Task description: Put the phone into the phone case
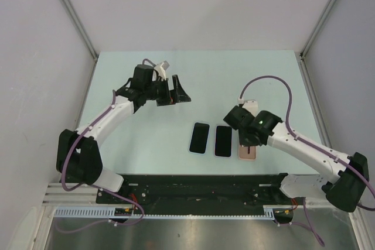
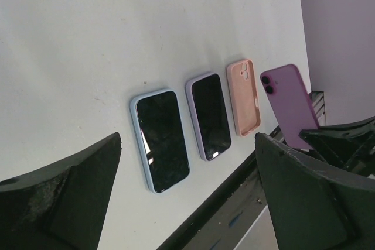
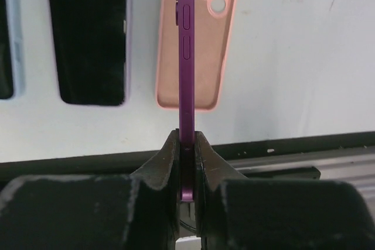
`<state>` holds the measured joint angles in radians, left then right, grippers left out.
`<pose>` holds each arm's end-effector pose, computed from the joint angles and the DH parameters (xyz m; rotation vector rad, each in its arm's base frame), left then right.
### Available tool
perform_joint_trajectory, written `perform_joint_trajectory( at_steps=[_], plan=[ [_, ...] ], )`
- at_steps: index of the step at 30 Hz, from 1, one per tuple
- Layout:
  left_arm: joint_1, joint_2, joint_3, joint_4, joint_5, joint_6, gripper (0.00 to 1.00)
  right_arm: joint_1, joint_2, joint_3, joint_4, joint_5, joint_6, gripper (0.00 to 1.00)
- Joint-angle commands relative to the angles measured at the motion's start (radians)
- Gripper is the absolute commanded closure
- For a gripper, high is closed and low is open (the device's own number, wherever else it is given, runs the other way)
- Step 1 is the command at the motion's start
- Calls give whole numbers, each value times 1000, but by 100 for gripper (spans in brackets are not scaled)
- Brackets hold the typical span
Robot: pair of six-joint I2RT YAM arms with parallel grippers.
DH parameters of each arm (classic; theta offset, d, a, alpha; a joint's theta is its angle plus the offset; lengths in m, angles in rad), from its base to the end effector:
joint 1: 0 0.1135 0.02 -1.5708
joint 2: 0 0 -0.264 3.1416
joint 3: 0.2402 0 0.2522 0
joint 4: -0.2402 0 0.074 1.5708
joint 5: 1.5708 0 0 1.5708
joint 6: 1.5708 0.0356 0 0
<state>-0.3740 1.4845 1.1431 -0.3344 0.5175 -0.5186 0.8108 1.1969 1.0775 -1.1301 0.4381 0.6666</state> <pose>0.3008 -0.1370 0.2854 0.1274 2.3548 -1.0432 0.1539 0.1400 0.2889 -0.0941 2.6101 -0.1448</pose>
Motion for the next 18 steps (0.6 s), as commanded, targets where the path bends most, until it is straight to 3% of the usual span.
perform_joint_trajectory(
  at_steps=[1, 18],
  plan=[
    [-5, -49, -13, 8, 39, 38, 0, 99, 19, -43, -89, 140, 169, 100],
    [0, -41, -22, 29, 65, 26, 0, 157, 299, -74, 13, 298, 148, 100]
  ],
)
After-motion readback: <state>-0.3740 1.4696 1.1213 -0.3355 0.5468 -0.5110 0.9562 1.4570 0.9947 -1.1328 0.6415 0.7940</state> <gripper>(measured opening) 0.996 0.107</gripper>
